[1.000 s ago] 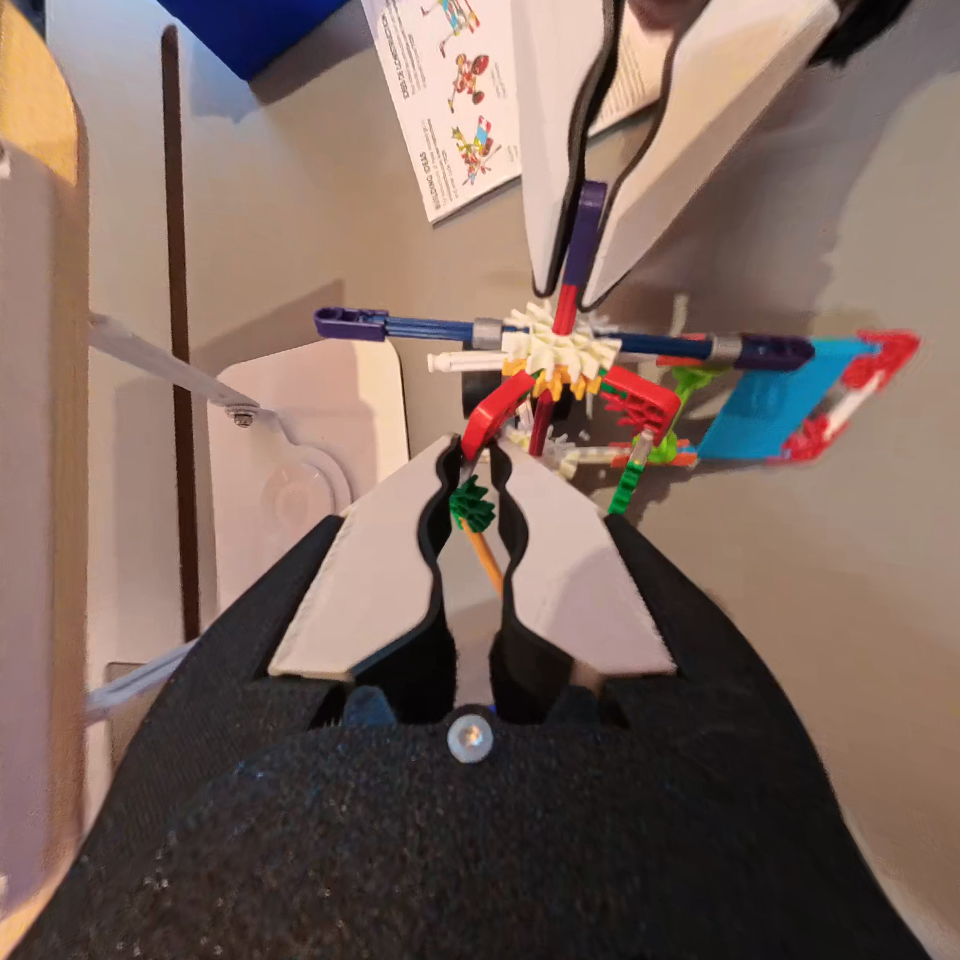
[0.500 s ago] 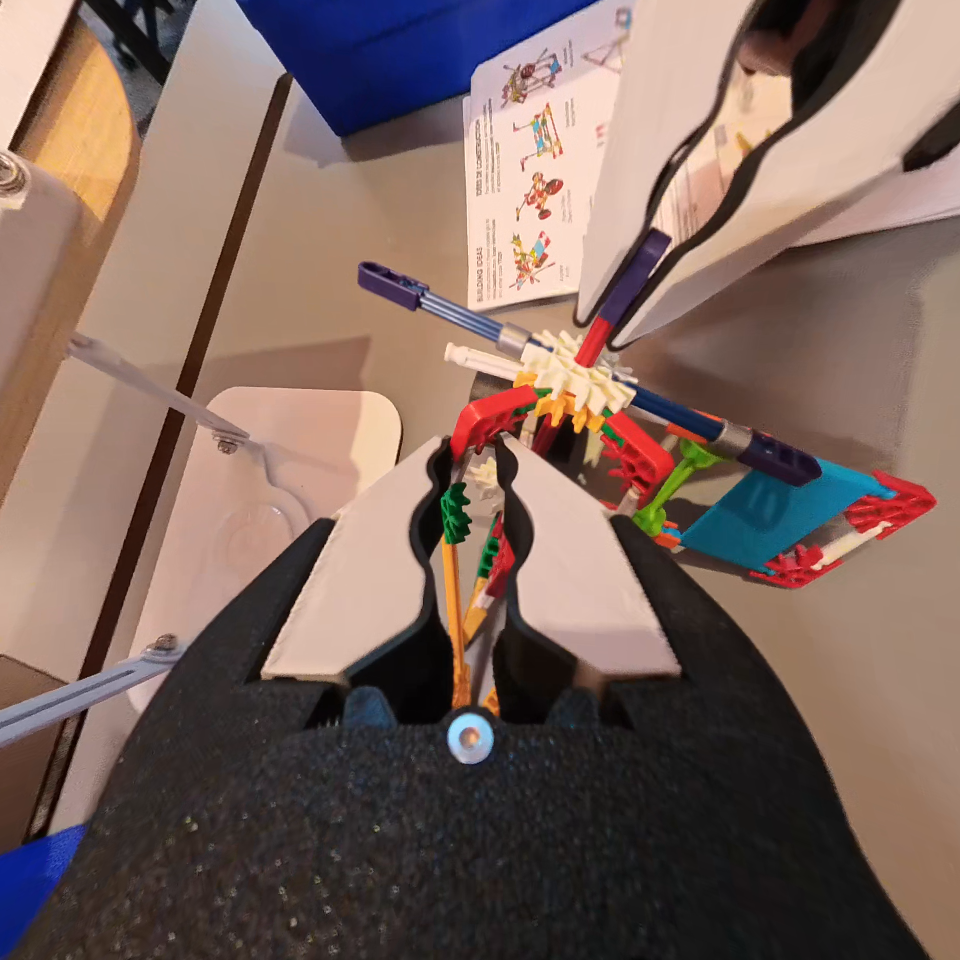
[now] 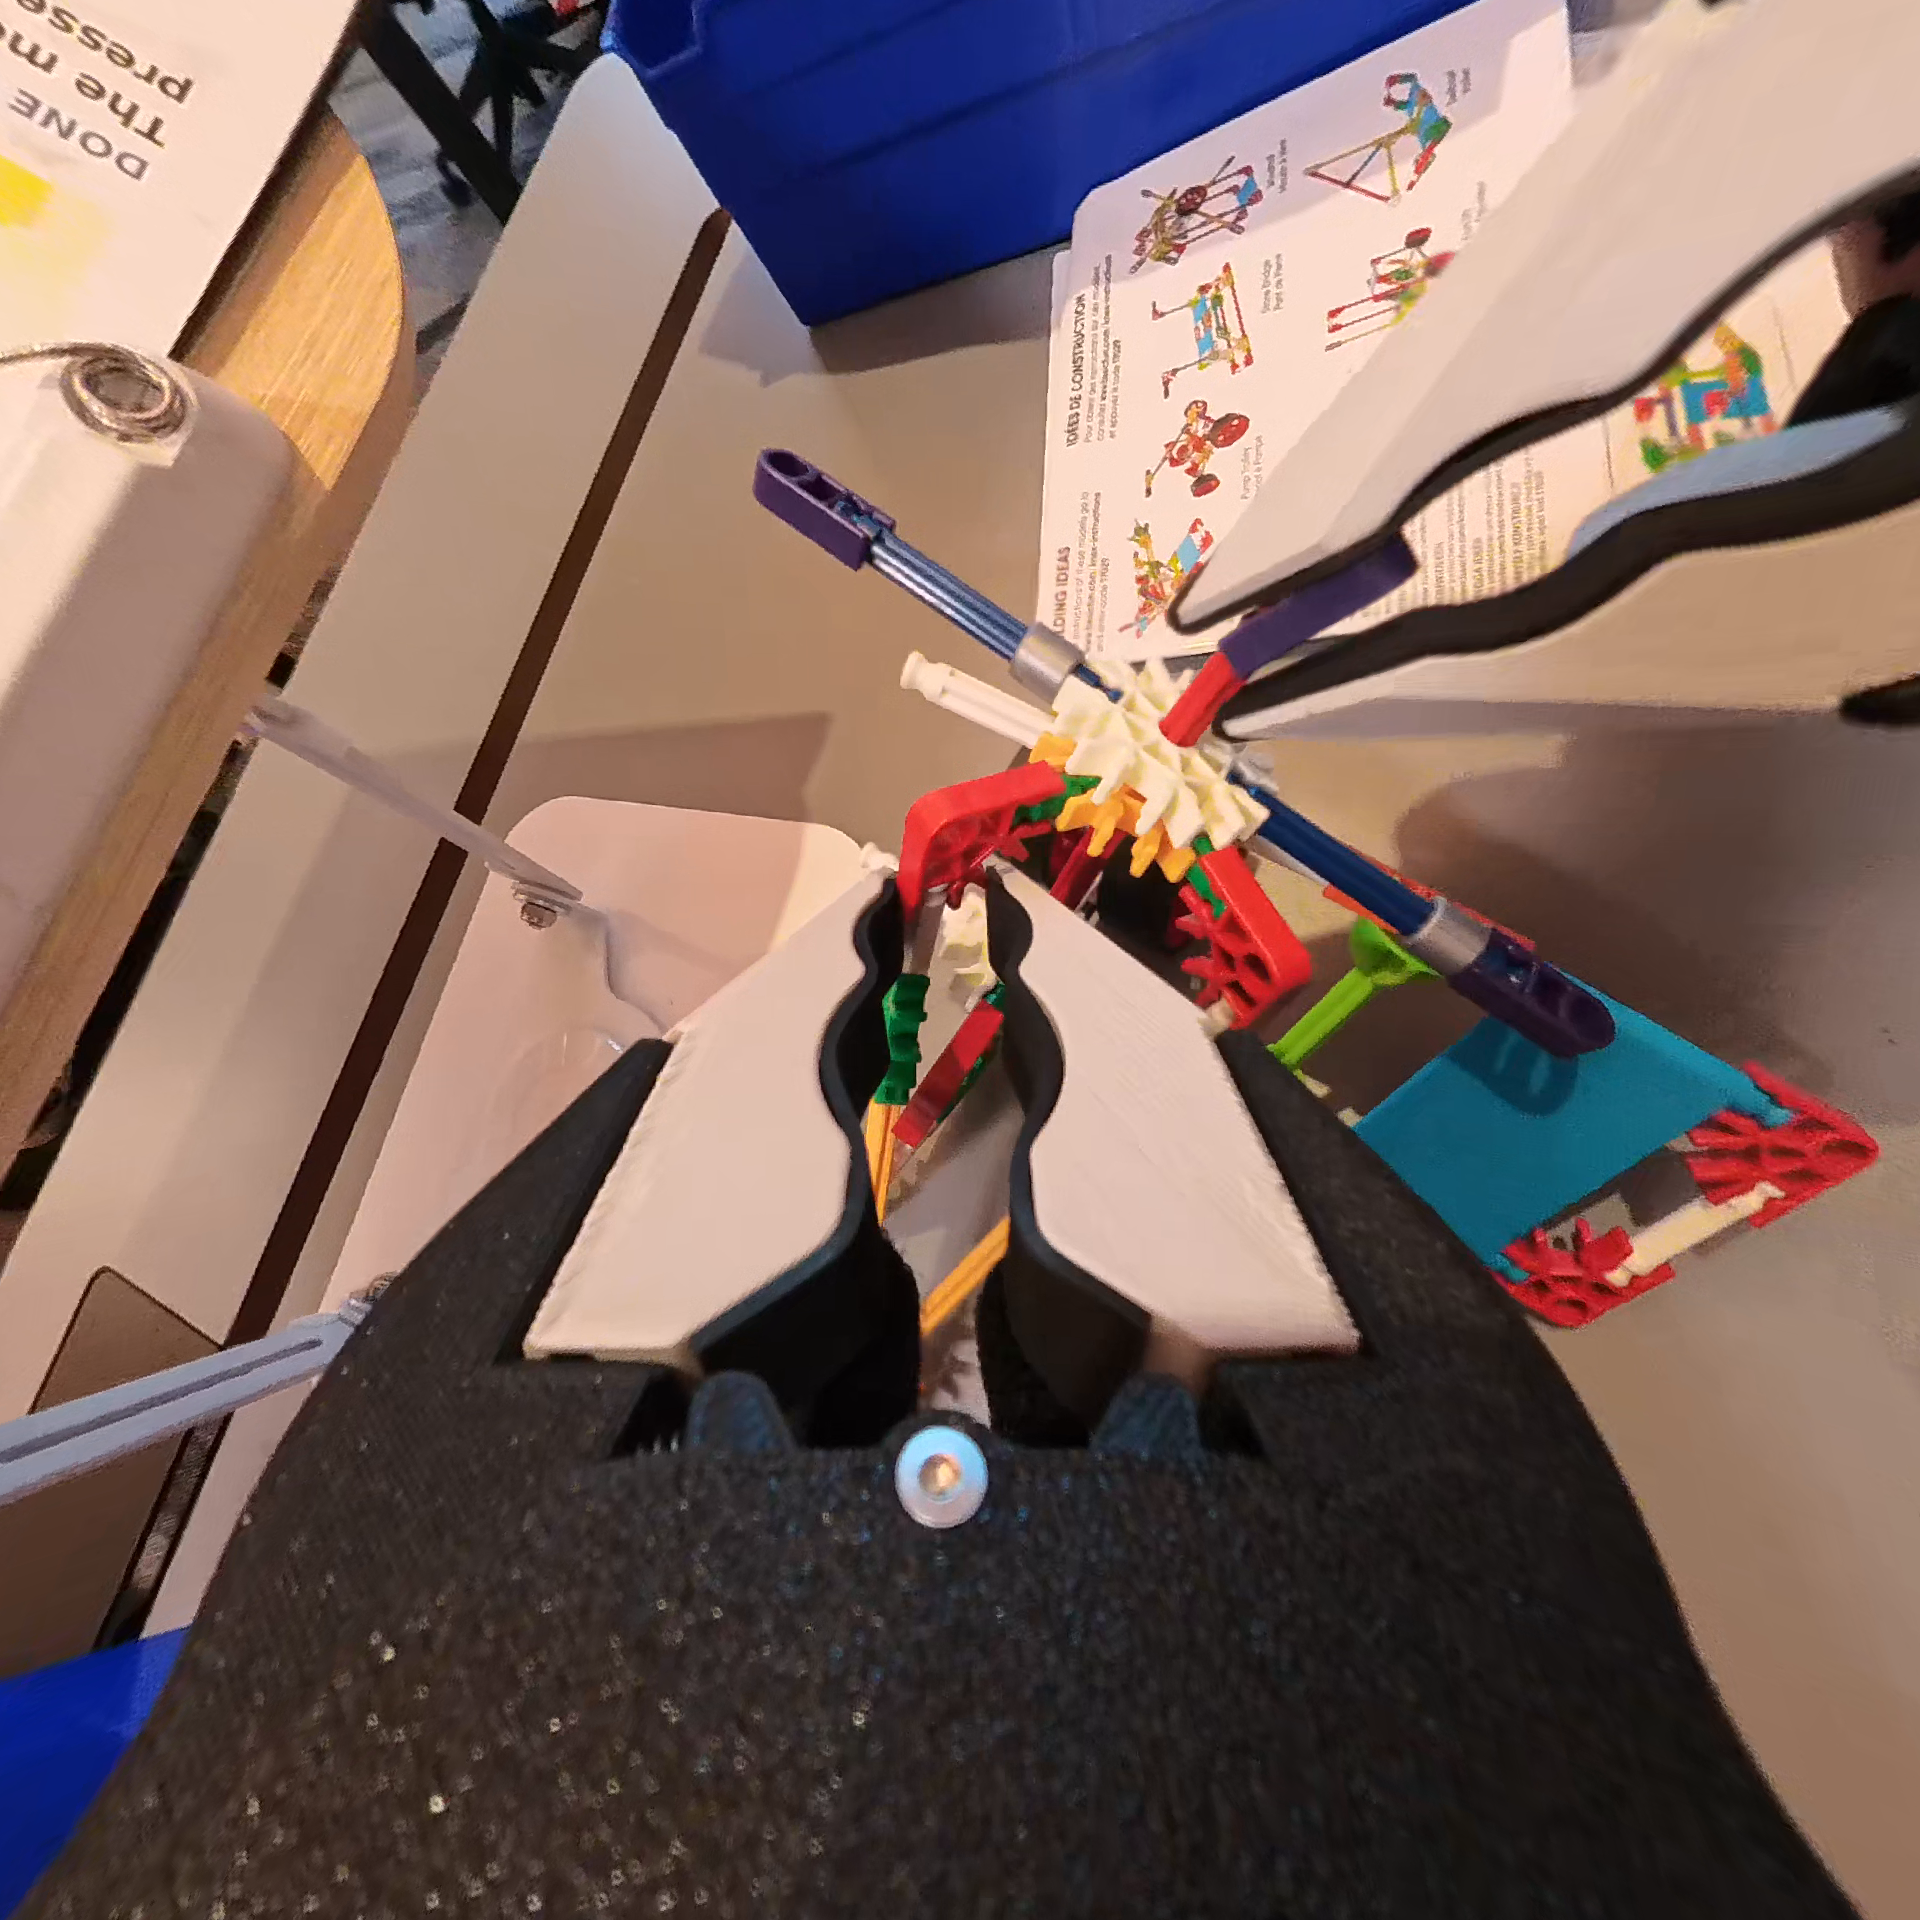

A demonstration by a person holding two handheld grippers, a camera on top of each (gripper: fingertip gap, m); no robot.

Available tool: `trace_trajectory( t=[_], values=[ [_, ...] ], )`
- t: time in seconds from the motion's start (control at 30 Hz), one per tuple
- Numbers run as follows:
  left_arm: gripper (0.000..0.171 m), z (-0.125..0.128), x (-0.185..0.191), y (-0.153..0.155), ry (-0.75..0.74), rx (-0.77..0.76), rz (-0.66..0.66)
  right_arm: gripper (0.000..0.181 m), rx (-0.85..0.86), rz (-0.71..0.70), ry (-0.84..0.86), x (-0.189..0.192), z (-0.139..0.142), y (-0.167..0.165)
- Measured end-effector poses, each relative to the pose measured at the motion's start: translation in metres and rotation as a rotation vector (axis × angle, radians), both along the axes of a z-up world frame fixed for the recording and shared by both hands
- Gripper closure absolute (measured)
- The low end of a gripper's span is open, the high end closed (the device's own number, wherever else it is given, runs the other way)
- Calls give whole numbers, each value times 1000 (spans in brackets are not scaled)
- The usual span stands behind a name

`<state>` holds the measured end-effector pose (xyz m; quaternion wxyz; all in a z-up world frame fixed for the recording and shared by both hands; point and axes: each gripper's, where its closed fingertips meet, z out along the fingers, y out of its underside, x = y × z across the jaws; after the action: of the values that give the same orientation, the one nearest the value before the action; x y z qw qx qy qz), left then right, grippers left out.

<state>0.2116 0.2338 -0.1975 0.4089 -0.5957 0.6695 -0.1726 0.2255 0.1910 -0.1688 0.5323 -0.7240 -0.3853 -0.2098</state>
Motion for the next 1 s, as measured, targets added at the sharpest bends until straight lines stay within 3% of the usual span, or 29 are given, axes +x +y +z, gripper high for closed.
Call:
trace_trajectory(
  t=[0.23,0.33,0.5,0.6,0.73,0.83,0.93,1.0],
  values=[
    [159,0,2,4,-10,-13,19,169,178,-108,-184,5,1,5],
    [159,1,3,8,-21,-9,37,168,212,-111,-189,2,2,7],
    [157,3,4,4,-37,-14,9,162,60,29,86,-2,3,-2],
    [157,3,4,3,-30,-36,-6,160,-103,179,403,0,14,-25],
    [154,2,5,1,-36,-62,-46,160,-109,147,638,45,49,-38],
    [143,1,7,-6,-21,-79,-102,149,-170,130,618,56,52,-47],
    [145,0,12,-14,-38,-114,-148,147,-247,116,585,51,37,-46],
    [156,1,15,-13,-61,-133,-134,147,-306,111,614,42,25,-42]
  ],
)
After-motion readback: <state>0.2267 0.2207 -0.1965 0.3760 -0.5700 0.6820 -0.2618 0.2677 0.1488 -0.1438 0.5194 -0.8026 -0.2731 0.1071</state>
